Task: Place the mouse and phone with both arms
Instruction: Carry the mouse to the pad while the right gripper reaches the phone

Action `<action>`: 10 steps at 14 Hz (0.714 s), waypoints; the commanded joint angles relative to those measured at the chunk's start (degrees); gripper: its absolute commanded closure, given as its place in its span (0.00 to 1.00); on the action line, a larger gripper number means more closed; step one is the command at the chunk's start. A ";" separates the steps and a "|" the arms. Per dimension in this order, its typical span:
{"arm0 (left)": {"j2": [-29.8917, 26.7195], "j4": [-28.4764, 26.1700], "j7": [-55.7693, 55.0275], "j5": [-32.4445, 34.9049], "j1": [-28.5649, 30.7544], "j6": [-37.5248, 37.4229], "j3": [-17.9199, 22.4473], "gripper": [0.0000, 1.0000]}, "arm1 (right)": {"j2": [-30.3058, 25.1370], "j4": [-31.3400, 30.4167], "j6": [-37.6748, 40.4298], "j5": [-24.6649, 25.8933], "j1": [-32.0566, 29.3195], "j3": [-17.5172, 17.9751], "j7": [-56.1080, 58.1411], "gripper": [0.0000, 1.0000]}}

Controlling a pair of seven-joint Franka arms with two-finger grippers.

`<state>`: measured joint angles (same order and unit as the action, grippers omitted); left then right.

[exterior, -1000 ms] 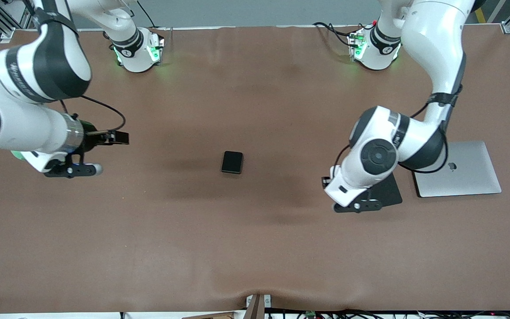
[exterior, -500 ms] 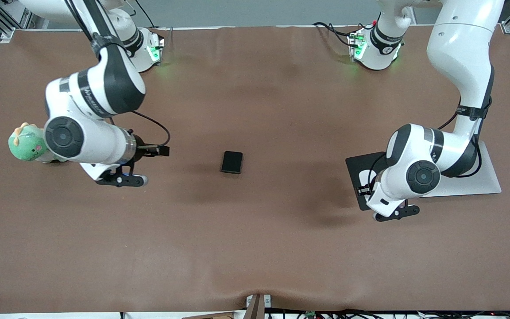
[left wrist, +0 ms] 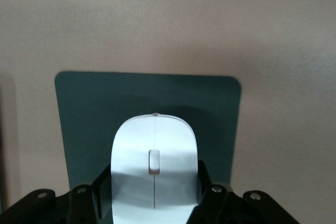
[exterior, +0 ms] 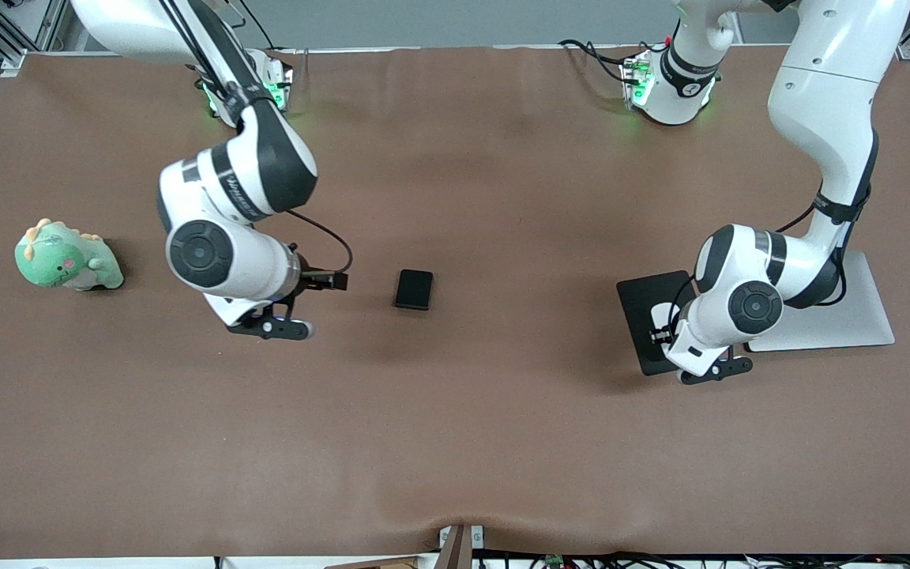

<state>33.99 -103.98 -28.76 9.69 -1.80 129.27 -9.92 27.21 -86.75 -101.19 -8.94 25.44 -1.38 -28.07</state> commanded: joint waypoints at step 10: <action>-4.36 -9.49 0.29 1.56 0.84 6.08 -0.54 0.86 | 11.01 0.44 -16.22 -1.08 6.55 1.38 -10.87 0.00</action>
<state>32.41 -110.24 -28.76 9.88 -1.62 133.68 -10.08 37.27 -86.86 -116.08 -8.96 31.41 0.06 -38.01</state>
